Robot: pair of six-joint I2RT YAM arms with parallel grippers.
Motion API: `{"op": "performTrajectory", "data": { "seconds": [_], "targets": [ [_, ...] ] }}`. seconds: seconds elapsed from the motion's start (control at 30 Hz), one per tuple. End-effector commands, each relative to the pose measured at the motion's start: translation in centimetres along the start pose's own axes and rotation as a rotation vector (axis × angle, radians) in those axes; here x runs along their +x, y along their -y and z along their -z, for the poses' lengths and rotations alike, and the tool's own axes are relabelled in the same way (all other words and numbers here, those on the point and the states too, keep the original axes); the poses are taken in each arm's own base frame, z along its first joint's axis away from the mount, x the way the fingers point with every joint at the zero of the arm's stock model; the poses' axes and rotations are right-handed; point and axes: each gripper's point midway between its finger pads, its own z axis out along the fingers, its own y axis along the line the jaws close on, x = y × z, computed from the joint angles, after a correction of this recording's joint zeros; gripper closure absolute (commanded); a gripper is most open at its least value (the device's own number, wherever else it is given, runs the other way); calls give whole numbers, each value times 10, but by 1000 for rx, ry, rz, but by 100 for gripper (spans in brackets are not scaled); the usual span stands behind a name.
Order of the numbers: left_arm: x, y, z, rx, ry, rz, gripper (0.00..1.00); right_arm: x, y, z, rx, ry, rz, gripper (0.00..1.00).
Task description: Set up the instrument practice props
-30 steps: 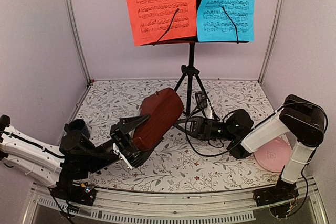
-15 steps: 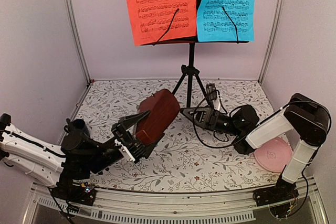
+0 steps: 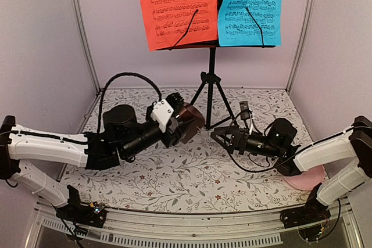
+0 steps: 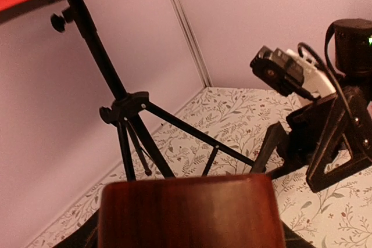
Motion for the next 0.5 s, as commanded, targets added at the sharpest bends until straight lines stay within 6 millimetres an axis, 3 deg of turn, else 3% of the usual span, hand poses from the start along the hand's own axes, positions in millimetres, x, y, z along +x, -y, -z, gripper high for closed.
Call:
{"op": "performTrajectory", "data": {
  "seconds": [0.0, 0.23, 0.47],
  "targets": [
    [13, 5, -30, 91, -110, 214, 100, 8, 22, 7, 161, -74, 136, 8],
    [69, 33, -67, 211, -318, 314, 100, 0, 27, 5, 219, -105, 197, 5],
    [101, 44, -82, 245, -383, 349, 100, -10, 32, 6, 246, -103, 203, 2]
  ]
}}
